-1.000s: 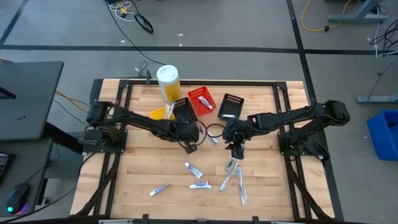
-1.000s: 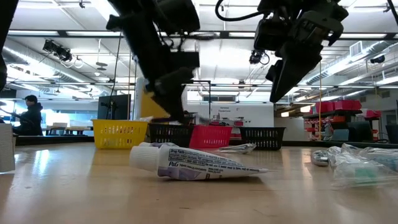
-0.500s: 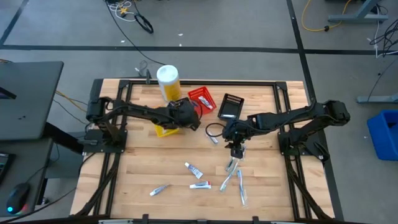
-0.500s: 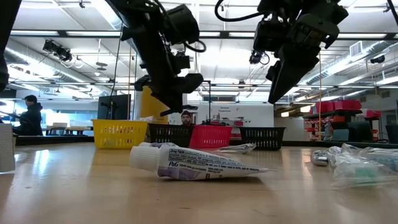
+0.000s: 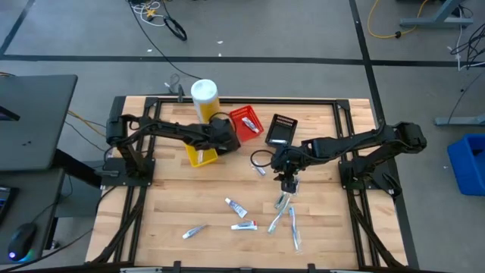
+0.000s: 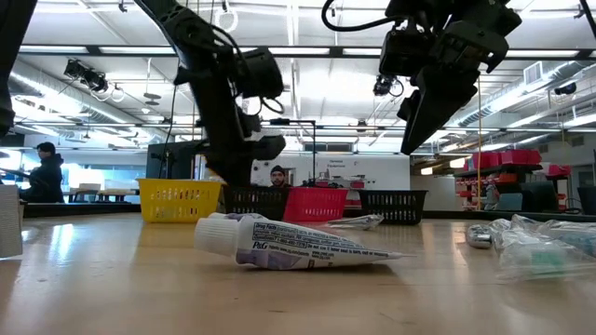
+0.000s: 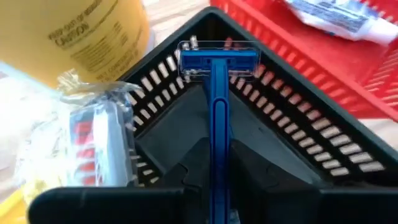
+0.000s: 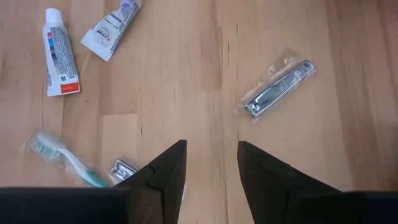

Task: Pick & Place Travel size toiletries
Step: Put the blue razor into the left black bin, then put the white toothpaste into the red bin

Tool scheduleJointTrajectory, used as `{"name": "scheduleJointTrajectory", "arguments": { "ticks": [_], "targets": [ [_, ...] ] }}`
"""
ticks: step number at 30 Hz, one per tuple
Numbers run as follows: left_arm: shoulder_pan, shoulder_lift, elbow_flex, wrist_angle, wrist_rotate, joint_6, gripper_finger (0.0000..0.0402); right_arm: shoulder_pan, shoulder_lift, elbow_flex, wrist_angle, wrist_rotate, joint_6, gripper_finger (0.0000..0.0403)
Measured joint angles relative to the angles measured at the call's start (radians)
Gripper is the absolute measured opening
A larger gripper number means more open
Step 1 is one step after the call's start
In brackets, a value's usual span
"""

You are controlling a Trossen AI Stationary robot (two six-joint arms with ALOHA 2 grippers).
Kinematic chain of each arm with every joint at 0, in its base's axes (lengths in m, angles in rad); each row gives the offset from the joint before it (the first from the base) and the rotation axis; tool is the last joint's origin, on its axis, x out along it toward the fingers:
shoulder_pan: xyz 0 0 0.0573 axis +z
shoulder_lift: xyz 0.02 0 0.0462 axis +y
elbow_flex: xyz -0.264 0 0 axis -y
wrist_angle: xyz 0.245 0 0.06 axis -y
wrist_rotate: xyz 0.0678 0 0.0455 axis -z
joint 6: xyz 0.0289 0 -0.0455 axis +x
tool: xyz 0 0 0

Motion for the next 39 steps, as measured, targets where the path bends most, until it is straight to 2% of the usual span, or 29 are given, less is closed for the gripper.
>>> {"name": "scheduleJointTrajectory", "arguments": {
  "ticks": [3, 7, 13, 21, 31, 39],
  "targets": [
    [0.001, 0.000, -0.023, 0.031, 0.005, -0.013, 0.0054, 0.000, 0.000, 0.000, 0.000, 0.000, 0.000, 0.0151],
    [0.010, 0.000, -0.029, 0.070, 0.074, -0.010, 0.0059, 0.000, 0.000, 0.000, 0.000, 0.000, 0.000, 0.0150],
    [0.027, 0.000, -0.029, 0.067, 0.083, -0.003, 0.0095, 0.000, 0.000, 0.000, 0.000, 0.000, 0.000, 0.0151],
    [0.023, 0.000, 0.003, 0.067, 0.103, 0.176, 0.0131, 0.000, 0.000, 0.000, -0.001, -0.001, 0.009, 0.0151],
    [-0.057, 0.000, 0.155, 0.069, 0.311, 0.517, 0.0121, 0.000, -0.001, -0.092, 0.039, -0.003, 0.051, 0.0151],
    [-0.184, 0.000, 0.198, 0.060, 0.547, 0.740, 0.0122, 0.002, -0.001, -0.191, 0.174, -0.008, 0.079, 0.0151]
  ]
}}
